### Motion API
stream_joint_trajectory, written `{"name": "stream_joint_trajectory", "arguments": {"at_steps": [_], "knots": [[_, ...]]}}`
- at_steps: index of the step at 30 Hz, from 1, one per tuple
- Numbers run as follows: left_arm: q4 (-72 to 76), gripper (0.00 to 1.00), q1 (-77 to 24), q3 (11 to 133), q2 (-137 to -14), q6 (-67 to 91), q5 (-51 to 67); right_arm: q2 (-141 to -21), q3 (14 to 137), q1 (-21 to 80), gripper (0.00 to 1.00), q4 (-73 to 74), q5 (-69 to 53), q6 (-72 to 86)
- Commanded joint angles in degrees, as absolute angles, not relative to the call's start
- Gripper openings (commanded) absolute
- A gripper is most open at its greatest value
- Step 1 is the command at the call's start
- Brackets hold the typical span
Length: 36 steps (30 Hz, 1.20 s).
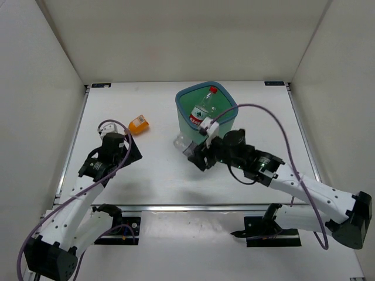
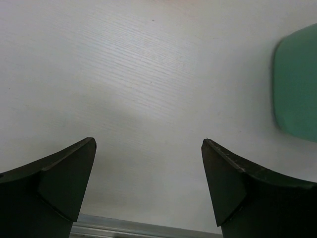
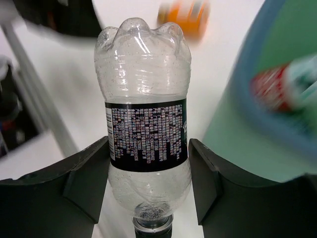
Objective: Put the plastic bottles in the bin
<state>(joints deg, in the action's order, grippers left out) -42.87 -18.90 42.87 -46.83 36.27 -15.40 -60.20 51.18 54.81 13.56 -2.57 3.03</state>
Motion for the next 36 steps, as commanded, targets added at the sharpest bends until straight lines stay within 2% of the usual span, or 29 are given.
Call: {"name": "stream_joint_trajectory", "arguments": {"at_steps": [1,6,12,18,20,23,25,30,32,36], "knots": [[-41.49,0.98,-18.63,44.65,-50.18,35.77,-16.52,-59.06,60.36,51.16,0.44,9.85,-5.18,-1.73],[-38.32,0.98,-16.53,45.00,-55.37,34.36,-14.85,-68.55,72.49,42.56,0.42,3.97,-6.77,-8.78],[-35.79,0.98,-13.37,50.00,-62.31,30.33,-14.60,-76.28,73.04,31.58,0.44,-2.54,-12.81,-4.49],[-31.12,0.98,-10.81,56.77,-72.32,20.50,-12.84,-77.52,68.90,27.50,0.63,-4.66,-16.26,-1.66],[-29.27,0.98,-9.23,60.10,-76.79,18.73,-9.24,-76.99,68.38,28.56,0.77,-4.48,-14.69,-2.80],[-26.37,0.99,-7.12,64.93,-82.50,14.52,-5.47,-76.03,68.20,29.09,0.92,-3.87,-11.78,-3.16],[-27.86,0.99,-5.81,70.01,-86.98,9.60,-0.30,-75.50,68.99,27.87,0.97,-3.25,-12.39,-1.33],[-33.13,0.99,-2.12,81.62,-97.89,-4.89,14.54,-71.29,70.66,23.03,0.98,2.95,-16.96,-0.26],[-33.92,0.99,-1.40,83.66,-100.62,-7.45,16.69,-69.71,71.63,19.53,0.98,6.04,-19.93,2.10],[-31.90,0.98,-2.46,86.39,-104.93,-10.80,12.83,-63.56,69.18,12.42,0.99,7.38,-25.57,5.18]]}}
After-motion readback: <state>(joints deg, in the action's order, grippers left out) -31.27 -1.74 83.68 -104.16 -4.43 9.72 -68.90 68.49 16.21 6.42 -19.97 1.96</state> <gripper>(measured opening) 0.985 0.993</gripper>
